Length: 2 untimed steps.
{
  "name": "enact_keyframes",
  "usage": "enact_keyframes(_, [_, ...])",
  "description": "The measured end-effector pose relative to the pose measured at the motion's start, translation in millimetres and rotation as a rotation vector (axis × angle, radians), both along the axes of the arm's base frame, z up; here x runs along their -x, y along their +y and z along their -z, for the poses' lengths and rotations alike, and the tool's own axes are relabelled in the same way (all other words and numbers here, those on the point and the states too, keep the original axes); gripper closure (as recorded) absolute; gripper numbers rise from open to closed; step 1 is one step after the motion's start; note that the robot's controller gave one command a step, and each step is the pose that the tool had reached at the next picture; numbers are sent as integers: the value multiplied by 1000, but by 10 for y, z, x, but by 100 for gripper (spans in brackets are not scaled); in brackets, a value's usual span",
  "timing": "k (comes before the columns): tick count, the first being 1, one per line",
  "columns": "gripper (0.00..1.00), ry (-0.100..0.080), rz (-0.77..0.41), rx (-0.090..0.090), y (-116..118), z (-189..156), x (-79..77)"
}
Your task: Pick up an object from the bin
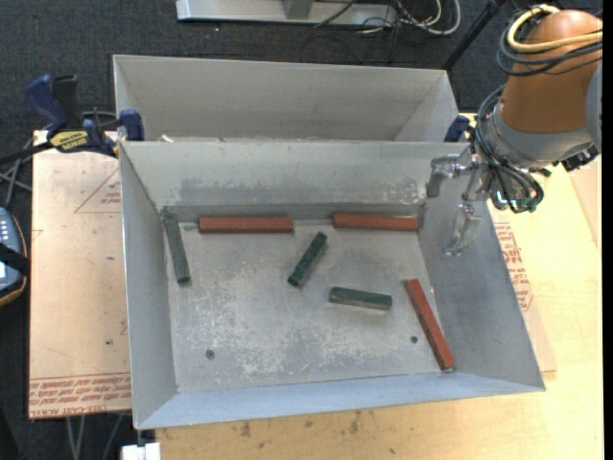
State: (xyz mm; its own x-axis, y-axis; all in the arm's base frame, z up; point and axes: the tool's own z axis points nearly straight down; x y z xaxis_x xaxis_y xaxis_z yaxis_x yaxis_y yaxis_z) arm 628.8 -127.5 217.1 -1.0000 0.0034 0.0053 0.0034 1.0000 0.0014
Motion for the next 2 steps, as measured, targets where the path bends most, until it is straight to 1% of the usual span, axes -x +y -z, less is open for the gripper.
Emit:
enact_keyframes(1, [0,-2,-1,0,2,-21,-3])
enact_keyframes(2, [0,-13,-169,2,-23,122,54])
